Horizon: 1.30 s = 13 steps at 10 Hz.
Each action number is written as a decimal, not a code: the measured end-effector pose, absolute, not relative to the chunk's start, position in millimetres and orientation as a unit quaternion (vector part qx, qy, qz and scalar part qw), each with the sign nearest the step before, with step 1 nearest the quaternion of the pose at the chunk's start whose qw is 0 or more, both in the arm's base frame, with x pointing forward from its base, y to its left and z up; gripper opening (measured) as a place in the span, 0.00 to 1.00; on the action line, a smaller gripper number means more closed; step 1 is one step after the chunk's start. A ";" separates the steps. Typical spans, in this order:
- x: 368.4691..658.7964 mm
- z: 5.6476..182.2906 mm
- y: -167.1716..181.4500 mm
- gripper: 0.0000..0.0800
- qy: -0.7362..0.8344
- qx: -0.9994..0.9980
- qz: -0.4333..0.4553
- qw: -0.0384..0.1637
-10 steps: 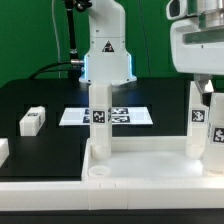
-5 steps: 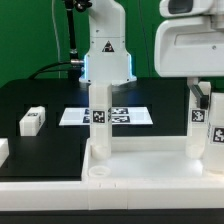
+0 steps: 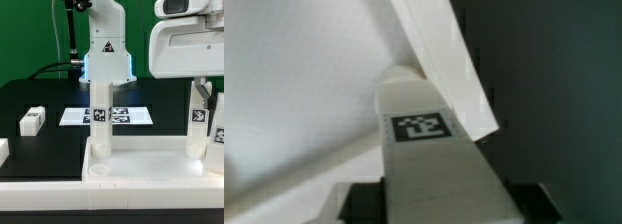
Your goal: Assemble desk
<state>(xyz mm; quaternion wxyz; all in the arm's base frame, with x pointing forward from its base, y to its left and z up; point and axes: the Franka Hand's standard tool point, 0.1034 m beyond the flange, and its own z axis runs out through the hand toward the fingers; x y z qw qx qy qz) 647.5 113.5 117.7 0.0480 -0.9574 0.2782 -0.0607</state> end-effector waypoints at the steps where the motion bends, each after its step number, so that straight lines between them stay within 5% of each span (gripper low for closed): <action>1: 647.6 117.6 112.7 0.39 0.300 -0.951 -0.060 0.049; 4: 645.3 120.3 108.1 0.38 0.560 -0.826 -0.033 0.063; 6: 645.2 116.6 108.3 0.37 0.690 -0.717 0.007 0.097; 11: 643.3 114.4 112.5 0.37 0.700 -0.707 0.009 0.098; 12: 643.3 114.0 111.5 0.61 0.669 -0.737 0.007 0.096; 13: 643.3 114.0 111.5 0.75 0.669 -0.737 0.007 0.096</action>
Offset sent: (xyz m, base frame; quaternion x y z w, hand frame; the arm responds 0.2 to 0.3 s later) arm -0.0131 -0.0099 0.0118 -0.0499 -0.0055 0.5605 0.8267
